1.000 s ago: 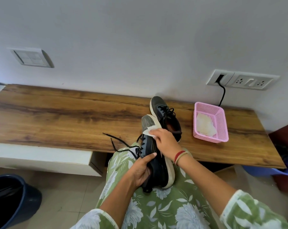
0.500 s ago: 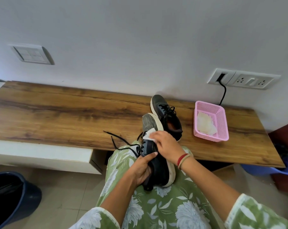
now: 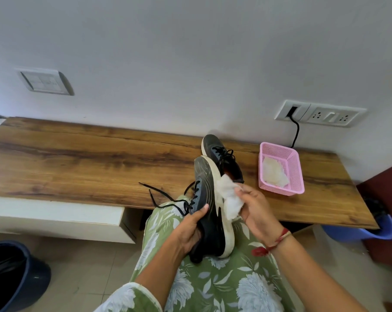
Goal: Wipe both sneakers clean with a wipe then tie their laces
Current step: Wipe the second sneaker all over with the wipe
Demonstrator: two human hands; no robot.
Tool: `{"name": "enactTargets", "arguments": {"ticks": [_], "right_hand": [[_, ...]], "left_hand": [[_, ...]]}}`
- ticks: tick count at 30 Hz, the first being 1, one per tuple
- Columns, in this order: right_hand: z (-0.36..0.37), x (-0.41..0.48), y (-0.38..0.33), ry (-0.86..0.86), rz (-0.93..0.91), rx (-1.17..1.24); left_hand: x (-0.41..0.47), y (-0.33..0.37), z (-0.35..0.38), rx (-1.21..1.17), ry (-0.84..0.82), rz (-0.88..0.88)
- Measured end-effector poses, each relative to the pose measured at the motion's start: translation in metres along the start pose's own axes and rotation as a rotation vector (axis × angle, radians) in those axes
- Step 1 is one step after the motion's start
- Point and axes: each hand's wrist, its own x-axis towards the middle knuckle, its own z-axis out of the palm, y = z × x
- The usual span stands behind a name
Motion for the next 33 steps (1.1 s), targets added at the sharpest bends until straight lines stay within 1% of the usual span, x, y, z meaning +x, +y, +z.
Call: {"name": "enactTargets", "arguments": {"ticks": [2, 4, 6, 8, 10, 13, 16, 18, 20, 22, 23, 25, 26, 28, 31, 33], "right_hand": [[-0.01, -0.003, -0.012, 0.008, 0.099, 0.351], [-0.017, -0.006, -0.021, 0.007, 0.131, 0.559], [-0.024, -0.007, -0.026, 0.006, 0.118, 0.656], [-0.03, -0.008, -0.031, -0.042, 0.077, 0.728], [-0.033, -0.008, -0.037, -0.078, 0.041, 0.713], [-0.028, -0.013, -0.046, -0.055, -0.04, 0.565], [-0.018, -0.018, -0.049, 0.003, -0.172, 0.306], [-0.012, -0.018, -0.048, 0.128, -0.32, -0.016], [-0.007, -0.015, -0.046, 0.254, -0.544, -0.393], [-0.001, -0.01, -0.044, 0.256, -0.727, -0.69], [0.0, -0.007, -0.042, 0.237, -0.765, -0.845], [0.004, -0.002, -0.033, 0.194, -0.779, -1.172], [0.008, -0.001, -0.027, 0.172, -0.782, -1.28], [0.014, -0.002, -0.014, 0.161, -0.809, -1.351], [0.022, -0.008, 0.003, 0.213, -0.832, -1.268], [0.024, -0.015, 0.013, 0.19, -0.835, -1.215]], "left_hand": [[-0.002, 0.002, 0.005, 0.046, 0.03, -0.036], [-0.005, 0.004, 0.012, 0.128, 0.047, -0.038], [-0.01, 0.01, 0.018, 0.214, 0.04, -0.028], [-0.021, 0.021, 0.024, 0.333, 0.011, -0.012], [-0.033, 0.035, 0.031, 0.428, -0.014, 0.008], [-0.049, 0.056, 0.04, 0.498, -0.019, 0.053], [-0.061, 0.073, 0.047, 0.516, -0.034, 0.086], [-0.067, 0.08, 0.049, 0.486, -0.044, 0.058], [-0.071, 0.085, 0.048, 0.466, -0.037, -0.009], [-0.075, 0.086, 0.045, 0.5, -0.012, -0.073], [-0.077, 0.084, 0.043, 0.524, 0.003, -0.092], [-0.08, 0.081, 0.038, 0.555, 0.037, -0.092], [-0.081, 0.081, 0.036, 0.562, 0.052, -0.084], [-0.082, 0.081, 0.031, 0.576, 0.075, -0.069], [-0.083, 0.083, 0.025, 0.621, 0.095, -0.054], [-0.084, 0.084, 0.021, 0.639, 0.109, -0.043]]}}
